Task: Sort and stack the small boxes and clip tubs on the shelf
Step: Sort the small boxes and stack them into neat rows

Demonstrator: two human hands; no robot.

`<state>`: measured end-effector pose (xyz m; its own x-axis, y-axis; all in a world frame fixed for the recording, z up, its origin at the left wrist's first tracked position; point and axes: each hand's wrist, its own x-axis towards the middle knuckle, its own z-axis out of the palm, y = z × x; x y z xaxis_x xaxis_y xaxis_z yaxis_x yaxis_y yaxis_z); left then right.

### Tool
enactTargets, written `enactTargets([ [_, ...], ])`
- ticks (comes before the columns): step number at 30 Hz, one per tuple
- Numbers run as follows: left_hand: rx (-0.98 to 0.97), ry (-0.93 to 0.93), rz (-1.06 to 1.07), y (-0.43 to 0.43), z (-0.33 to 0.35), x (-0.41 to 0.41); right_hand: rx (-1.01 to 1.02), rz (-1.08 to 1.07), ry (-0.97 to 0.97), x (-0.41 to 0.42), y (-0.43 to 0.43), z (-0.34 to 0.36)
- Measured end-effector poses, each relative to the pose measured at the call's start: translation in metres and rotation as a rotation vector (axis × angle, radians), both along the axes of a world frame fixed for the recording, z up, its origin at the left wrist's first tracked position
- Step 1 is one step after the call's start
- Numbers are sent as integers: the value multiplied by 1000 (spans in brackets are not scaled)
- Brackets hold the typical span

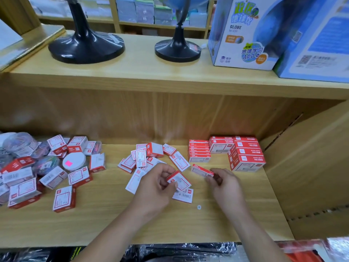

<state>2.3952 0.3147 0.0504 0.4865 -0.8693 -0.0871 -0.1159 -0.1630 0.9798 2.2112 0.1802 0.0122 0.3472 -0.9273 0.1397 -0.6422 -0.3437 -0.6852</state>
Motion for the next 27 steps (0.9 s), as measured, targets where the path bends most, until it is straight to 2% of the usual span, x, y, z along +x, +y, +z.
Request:
enactTargets([
  [5,-36,-160,-77,-26,17,1,-6,-99,-83,16,-13,-7],
  [9,-124,-490,-212,-48,12,-2,-23,-100,-99,20,-19,-9],
  [13,-112,-643,-353,-66,9,-16,-3,-82,-143,14,-28,-9],
  [17,-22,-811,-392,-84,6,-27,164,-64,-261,-2,-35,-12],
  [20,-61,-852,-439,-94,2,-30,170,-51,-292,-9,-21,-13],
  [23,-166,-887,-366,-91,-3,-23,168,12,-303,-7,-5,-12],
  [25,-205,-936,-234,-79,-7,-10,155,-13,-219,-2,-6,-15],
  [27,-155,-995,-165,-67,-14,6,128,-30,-128,5,-12,-20],
])
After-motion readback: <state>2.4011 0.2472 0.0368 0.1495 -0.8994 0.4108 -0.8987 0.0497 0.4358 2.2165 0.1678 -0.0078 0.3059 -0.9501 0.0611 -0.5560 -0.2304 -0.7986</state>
